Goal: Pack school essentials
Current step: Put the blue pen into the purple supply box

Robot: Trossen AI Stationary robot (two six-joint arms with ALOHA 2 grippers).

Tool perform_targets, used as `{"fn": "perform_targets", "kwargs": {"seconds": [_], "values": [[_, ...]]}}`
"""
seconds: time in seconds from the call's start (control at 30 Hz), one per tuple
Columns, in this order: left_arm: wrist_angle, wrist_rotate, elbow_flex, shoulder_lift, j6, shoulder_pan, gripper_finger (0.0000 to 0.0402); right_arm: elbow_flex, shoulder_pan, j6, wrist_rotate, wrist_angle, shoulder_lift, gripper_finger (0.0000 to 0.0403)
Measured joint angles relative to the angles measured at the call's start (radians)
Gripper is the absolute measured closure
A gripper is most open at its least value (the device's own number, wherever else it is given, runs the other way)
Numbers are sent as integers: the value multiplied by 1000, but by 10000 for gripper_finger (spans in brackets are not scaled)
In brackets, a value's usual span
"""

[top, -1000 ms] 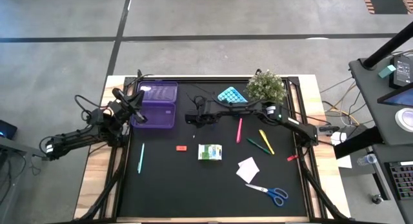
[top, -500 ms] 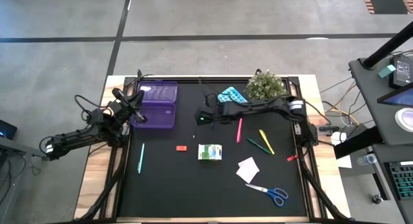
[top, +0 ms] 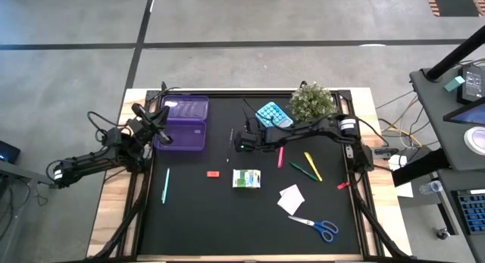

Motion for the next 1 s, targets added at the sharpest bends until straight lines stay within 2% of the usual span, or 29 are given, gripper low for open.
{"fn": "perform_targets", "kwargs": {"seconds": [0.47,0.63,1.0], "values": [[-1,0,0,0,0,0,402,-2,-9,-37,17,25,22,84],[-1,0,0,0,0,0,402,-20,-17,-90,-53,59,22,145],[0,0,0,0,0,-1,402,-53,-32,-118,-51,89,20,305]]}}
